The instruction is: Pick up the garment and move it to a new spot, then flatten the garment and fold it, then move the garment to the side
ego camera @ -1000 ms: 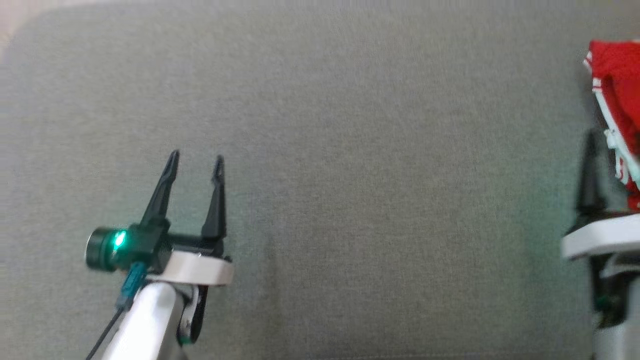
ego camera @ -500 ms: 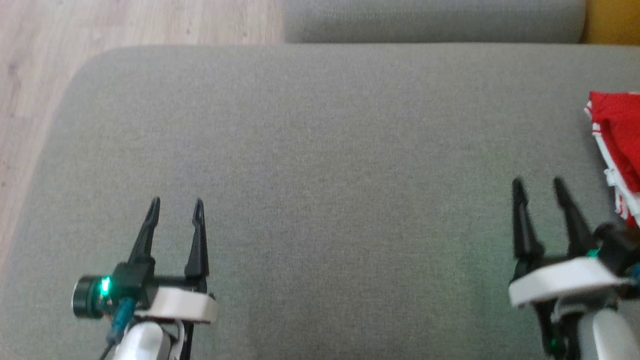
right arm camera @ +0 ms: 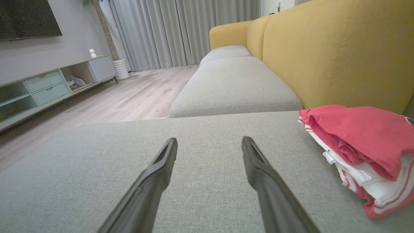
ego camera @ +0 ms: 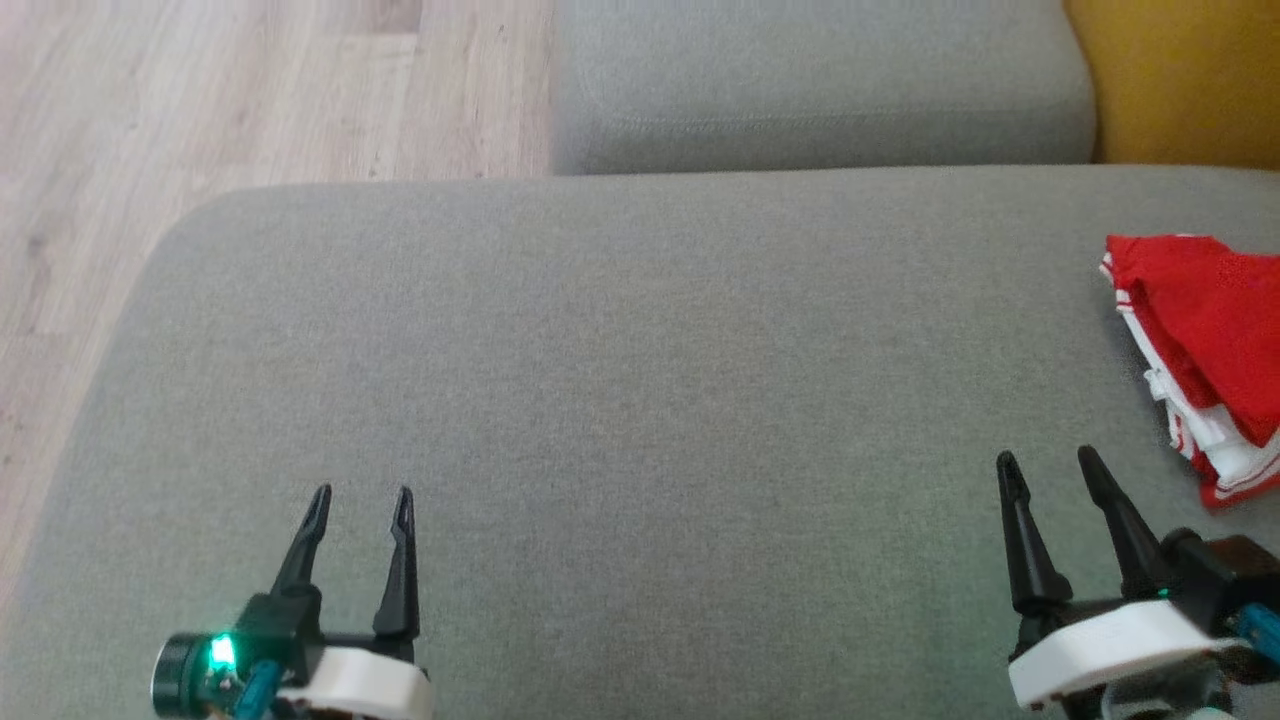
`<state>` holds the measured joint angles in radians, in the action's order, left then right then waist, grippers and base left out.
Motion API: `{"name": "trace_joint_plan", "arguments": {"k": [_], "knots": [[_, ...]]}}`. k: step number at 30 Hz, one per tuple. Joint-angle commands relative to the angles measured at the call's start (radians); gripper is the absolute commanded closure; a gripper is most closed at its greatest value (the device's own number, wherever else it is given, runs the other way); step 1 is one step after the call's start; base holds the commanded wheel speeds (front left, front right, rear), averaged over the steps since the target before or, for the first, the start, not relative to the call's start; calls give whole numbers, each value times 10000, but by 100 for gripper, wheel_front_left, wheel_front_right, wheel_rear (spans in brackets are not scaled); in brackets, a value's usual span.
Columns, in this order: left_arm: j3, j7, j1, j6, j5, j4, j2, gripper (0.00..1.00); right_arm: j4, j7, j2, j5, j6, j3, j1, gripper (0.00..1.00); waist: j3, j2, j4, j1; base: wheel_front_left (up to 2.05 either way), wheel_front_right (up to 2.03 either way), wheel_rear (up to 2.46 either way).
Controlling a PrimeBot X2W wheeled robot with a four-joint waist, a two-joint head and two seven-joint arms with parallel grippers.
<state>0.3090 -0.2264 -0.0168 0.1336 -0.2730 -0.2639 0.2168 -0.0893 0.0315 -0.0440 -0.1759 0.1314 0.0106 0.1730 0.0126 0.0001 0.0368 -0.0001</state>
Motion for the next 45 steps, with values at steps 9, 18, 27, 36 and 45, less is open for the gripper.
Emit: {"name": "trace_joint_plan", "arguments": {"k": [9, 18, 27, 36, 45], "knots": [[-298, 208, -132, 199, -117, 335, 312, 0, -656, 162, -63, 12, -7, -181, -129, 0, 145, -1, -43, 1, 0, 0, 0], [-252, 310, -164, 284, -170, 303, 348, 0, -737, 208, -63, -110, -7, -137, -72, 0, 117, -1, -26, 1, 0, 0, 0], [-189, 297, -203, 315, -211, 314, 388, 0, -729, 206, -62, -173, -7, -100, -69, 0, 80, -1, -12, 1, 0, 0, 0], [-145, 244, -257, 354, -267, 347, 425, 0, -755, 210, -62, -181, -7, -90, -89, 0, 2, -1, 22, 1, 0, 0, 0], [109, 362, 241, 257, -514, -111, 150, 100, -122, 178, 1, -409, 0, 33, 248, 100, -76, -1, 21, 2, 0, 0, 0]]}}
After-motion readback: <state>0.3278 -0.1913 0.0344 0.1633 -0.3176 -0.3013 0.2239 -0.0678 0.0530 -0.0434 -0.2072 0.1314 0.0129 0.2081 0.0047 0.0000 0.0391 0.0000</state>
